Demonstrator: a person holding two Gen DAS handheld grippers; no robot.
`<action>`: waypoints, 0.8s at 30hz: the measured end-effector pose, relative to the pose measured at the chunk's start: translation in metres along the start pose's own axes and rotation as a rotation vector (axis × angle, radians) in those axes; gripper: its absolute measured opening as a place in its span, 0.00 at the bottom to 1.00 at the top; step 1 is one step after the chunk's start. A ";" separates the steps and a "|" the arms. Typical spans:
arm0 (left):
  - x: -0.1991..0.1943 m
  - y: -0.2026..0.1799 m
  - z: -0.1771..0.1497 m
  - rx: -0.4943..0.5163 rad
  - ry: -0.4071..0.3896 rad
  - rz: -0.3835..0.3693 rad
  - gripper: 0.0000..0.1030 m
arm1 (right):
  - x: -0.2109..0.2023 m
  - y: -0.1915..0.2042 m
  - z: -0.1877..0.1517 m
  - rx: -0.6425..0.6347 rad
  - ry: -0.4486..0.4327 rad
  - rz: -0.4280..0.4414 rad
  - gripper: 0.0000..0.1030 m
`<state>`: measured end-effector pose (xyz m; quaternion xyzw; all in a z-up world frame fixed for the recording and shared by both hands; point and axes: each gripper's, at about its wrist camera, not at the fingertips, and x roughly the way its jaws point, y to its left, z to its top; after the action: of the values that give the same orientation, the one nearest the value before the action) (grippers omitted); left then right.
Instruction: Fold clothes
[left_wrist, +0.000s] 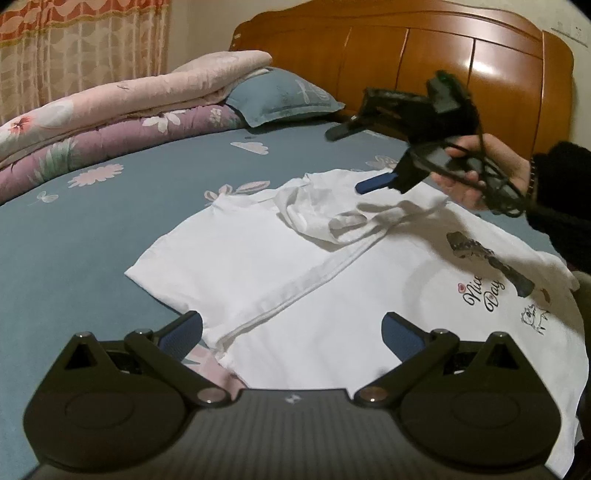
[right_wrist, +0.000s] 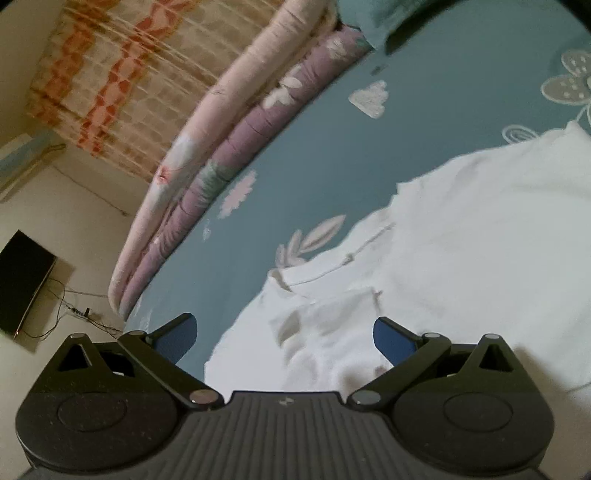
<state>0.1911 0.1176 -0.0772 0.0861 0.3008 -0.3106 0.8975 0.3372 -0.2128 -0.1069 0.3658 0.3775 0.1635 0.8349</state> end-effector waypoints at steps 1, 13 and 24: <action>0.000 -0.001 0.000 0.002 0.001 -0.002 0.99 | 0.006 -0.003 0.001 0.000 0.015 -0.013 1.00; 0.001 -0.002 -0.002 0.001 0.008 -0.008 0.99 | 0.049 0.026 -0.005 -0.047 0.186 0.120 1.00; -0.002 -0.002 -0.001 -0.001 -0.007 -0.014 0.99 | 0.042 0.072 -0.015 -0.268 0.184 0.111 1.00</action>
<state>0.1880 0.1171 -0.0763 0.0827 0.2982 -0.3171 0.8965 0.3540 -0.1330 -0.0821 0.2547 0.4065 0.2910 0.8278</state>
